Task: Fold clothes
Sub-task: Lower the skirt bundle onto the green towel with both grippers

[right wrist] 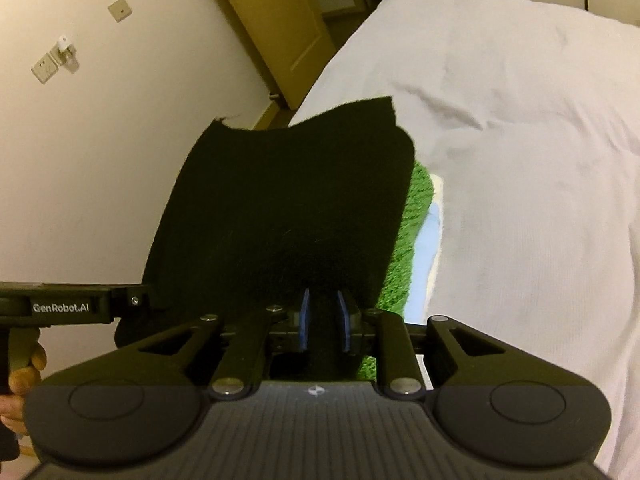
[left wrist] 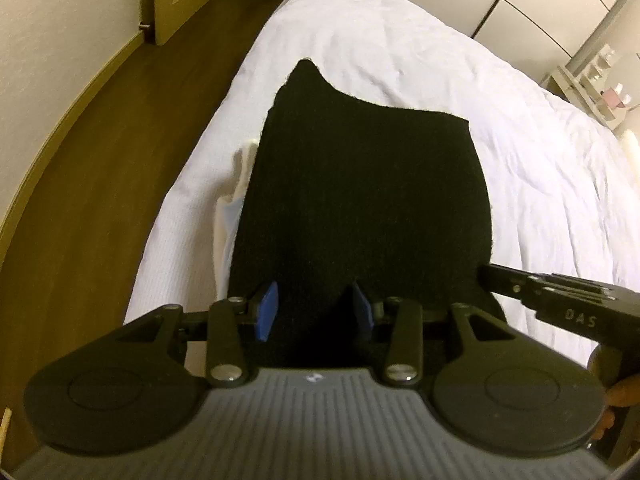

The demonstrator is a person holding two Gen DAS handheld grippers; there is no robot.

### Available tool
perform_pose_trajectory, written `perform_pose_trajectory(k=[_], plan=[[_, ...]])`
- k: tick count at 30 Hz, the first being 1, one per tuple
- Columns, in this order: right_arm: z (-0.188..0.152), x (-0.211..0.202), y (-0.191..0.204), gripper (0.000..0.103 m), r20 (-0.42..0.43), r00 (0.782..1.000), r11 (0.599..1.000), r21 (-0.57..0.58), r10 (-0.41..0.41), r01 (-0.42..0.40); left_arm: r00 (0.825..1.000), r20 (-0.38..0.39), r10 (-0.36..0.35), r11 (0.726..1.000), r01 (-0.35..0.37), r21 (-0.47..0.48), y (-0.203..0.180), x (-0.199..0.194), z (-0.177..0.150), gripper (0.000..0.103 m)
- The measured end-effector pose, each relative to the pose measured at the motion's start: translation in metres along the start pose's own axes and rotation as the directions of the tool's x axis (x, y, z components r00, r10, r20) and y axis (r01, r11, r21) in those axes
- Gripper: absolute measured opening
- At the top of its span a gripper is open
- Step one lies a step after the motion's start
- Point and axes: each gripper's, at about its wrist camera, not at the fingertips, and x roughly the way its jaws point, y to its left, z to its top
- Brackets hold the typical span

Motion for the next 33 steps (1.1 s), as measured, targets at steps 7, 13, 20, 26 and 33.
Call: perform_pose_trajectory(k=[7,13,20,26,33], plan=[[0.022,-0.02,-0.021,0.031,0.024,0.999,0.999,0.003,0.048,-0.048,1.0,0.025,0.014,1.0,-0.014,-0.016,-0.008,-0.025,0.019,0.031],[0.043,-0.013,-0.033,0.032,0.028,0.998,0.999,-0.013,0.052,-0.051,0.998,0.06,0.005,1.0,-0.005,-0.013,-0.016,-0.009,0.05,0.031],[0.036,0.02,-0.012,0.032,-0.011,0.998,0.995,-0.078,0.065,-0.066,0.995,0.021,0.094,0.995,-0.094,-0.016,0.005,0.039,0.045,0.027],[0.034,0.035,0.008,0.035,-0.011,1.0,0.982,-0.189,0.013,-0.015,0.998,0.009,0.062,0.998,-0.061,-0.034,0.017,0.04,0.051,0.027],[0.048,0.01,-0.022,0.04,0.024,1.0,0.994,-0.109,0.004,-0.002,0.999,0.049,0.001,1.0,0.0,-0.023,0.009,0.021,0.078,0.024]])
